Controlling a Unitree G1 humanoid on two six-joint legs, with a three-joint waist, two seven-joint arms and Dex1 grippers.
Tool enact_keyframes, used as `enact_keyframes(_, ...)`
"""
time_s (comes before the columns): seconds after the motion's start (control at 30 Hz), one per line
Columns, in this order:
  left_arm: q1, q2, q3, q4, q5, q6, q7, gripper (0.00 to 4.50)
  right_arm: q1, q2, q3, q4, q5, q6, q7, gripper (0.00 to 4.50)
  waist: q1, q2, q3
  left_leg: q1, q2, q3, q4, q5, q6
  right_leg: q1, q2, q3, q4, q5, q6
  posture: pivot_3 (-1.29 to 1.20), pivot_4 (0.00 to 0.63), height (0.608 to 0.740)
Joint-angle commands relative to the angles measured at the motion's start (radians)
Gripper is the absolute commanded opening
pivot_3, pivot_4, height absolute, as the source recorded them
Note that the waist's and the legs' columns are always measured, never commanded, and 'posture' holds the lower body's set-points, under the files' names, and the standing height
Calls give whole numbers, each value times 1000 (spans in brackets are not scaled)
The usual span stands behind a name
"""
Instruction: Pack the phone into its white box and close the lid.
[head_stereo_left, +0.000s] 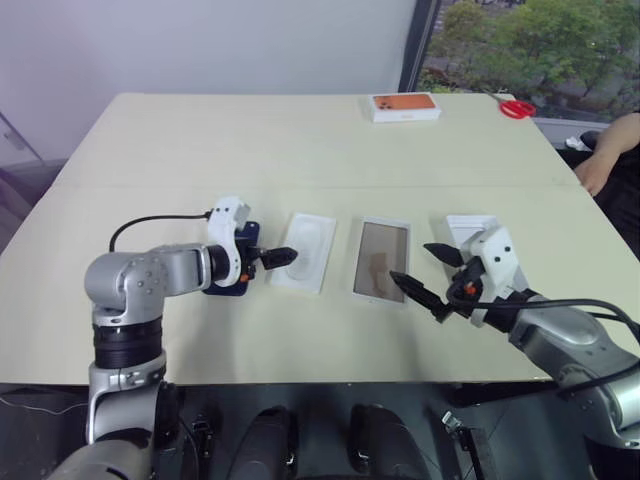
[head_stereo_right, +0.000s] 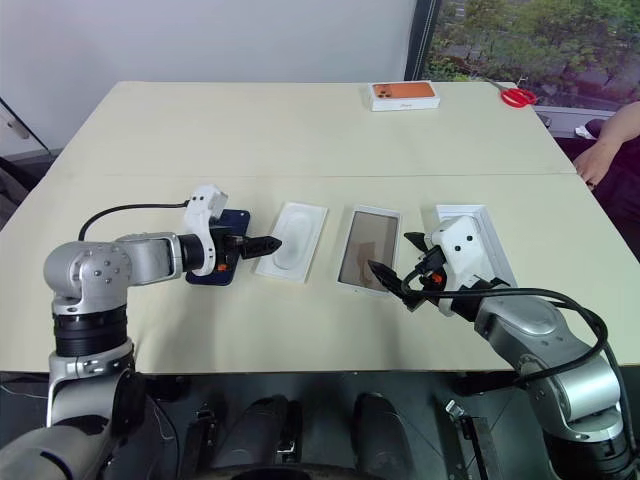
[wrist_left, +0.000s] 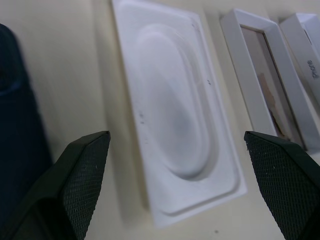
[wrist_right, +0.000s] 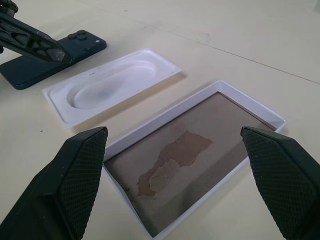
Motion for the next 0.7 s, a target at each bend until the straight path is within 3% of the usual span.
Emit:
enact_keyframes(0.03,-39,-10,21,18,16,58,21,4500,5,-8,-37,-51,5,-15,-1,4449,-1,0,0,0,0,0,0,0,0,0,0,0,0,0,0,0,150,740)
enact_keyframes(0.23,-52,-11,-11,61,32,69,58,4500,23,-13,-54,-70,10,-6,-6,4449,0,0,0,0,0,0,0,0,0,0,0,0,0,0,0,0,150,740)
enact_keyframes(0.53,-45,-41,-16,96,-72,69,94,4500,31,-16,-64,-88,14,6,-8,4449,2,0,0,0,0,0,0,0,0,0,-1,0,0,0,0,0,150,740)
enact_keyframes(0.63,-37,-31,-3,112,-102,69,118,3783,29,-17,-61,-89,15,8,-6,4500,1,0,0,0,0,0,0,0,0,0,-1,0,0,0,0,0,150,740)
enact_keyframes(0.7,-38,-27,13,124,-118,69,132,2816,26,-16,-58,-88,16,10,-5,4500,1,0,0,0,0,-1,0,0,0,0,-1,0,0,0,0,0,150,740)
